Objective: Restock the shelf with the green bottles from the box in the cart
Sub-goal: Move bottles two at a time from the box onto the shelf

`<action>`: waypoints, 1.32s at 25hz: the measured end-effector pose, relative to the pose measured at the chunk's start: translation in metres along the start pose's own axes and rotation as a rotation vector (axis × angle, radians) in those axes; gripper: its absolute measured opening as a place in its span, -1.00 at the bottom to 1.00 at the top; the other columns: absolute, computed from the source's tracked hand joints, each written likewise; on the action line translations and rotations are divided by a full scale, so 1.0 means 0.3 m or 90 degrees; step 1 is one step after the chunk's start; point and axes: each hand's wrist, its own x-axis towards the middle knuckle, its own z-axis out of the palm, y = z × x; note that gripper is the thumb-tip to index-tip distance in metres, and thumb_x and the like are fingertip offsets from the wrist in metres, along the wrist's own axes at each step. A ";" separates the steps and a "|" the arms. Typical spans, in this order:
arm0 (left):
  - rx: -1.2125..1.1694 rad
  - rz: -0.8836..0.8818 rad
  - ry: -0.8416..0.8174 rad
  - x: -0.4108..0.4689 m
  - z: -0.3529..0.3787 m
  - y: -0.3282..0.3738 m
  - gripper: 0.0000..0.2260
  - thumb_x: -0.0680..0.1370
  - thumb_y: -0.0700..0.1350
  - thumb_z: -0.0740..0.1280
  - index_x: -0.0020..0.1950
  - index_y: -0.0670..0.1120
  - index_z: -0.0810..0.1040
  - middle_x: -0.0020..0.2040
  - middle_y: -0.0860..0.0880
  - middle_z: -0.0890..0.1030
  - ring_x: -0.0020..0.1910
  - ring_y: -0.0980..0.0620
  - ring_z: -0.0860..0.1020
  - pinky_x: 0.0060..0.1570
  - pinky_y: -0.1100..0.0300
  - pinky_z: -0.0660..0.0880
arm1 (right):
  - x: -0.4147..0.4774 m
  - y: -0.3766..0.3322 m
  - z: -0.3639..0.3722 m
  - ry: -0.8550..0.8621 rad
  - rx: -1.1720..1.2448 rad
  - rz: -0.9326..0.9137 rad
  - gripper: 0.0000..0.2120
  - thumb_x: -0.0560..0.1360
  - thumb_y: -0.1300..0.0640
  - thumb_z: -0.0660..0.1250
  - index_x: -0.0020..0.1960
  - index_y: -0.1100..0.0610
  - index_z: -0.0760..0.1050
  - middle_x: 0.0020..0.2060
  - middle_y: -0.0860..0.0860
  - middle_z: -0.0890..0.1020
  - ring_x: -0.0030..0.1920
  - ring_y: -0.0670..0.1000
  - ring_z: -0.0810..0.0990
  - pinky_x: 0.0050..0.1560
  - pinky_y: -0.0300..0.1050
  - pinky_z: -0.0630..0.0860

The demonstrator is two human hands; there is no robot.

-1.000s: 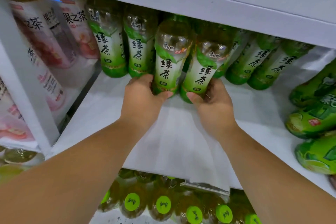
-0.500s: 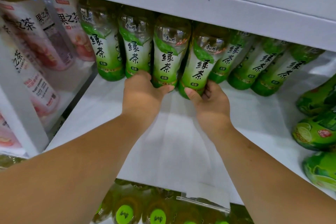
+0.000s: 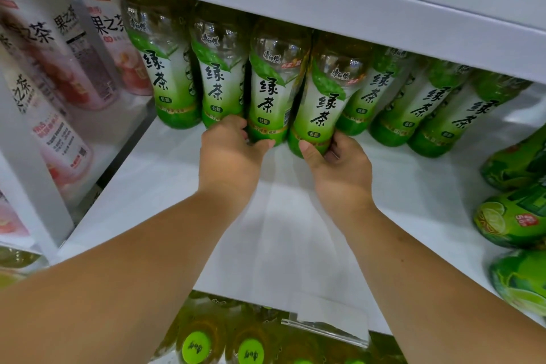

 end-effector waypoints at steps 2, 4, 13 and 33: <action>0.018 -0.008 0.004 0.004 0.003 0.013 -0.69 0.40 -0.04 0.59 0.03 -0.08 0.57 -0.28 0.17 0.47 -0.23 0.05 0.53 -0.28 0.37 0.37 | 0.000 -0.006 0.003 0.002 -0.015 -0.005 -0.57 0.44 -0.04 0.51 0.28 0.03 0.57 0.14 -0.02 0.63 0.15 -0.06 0.63 0.26 -0.04 0.54; 0.027 -0.024 0.009 0.007 0.005 0.018 -0.61 0.39 -0.02 0.60 0.11 -0.12 0.58 -0.27 0.19 0.45 -0.20 0.03 0.54 -0.19 0.31 0.37 | 0.001 -0.012 0.008 0.007 -0.026 -0.006 -0.57 0.46 -0.03 0.50 0.28 0.04 0.56 0.14 -0.02 0.62 0.12 -0.09 0.63 0.25 -0.07 0.54; 0.080 -0.044 -0.041 -0.030 -0.047 0.045 -0.56 0.50 0.12 0.45 0.31 -0.02 0.52 0.03 0.01 0.62 0.04 -0.03 0.58 -0.01 0.22 0.46 | 0.006 -0.026 0.006 0.002 -0.112 0.000 -0.59 0.51 -0.07 0.43 0.30 0.06 0.51 0.17 -0.01 0.56 0.14 -0.03 0.59 0.24 -0.09 0.51; -0.016 -0.281 -0.411 -0.449 -0.619 0.126 -0.47 0.56 0.30 0.20 0.37 -0.04 0.45 0.28 -0.03 0.51 0.23 -0.07 0.48 0.25 -0.02 0.40 | -0.641 -0.424 -0.134 -0.121 -0.076 0.341 -0.49 0.63 -0.11 0.18 0.53 0.03 0.29 0.46 0.01 0.39 0.41 0.07 0.38 0.32 -0.07 0.28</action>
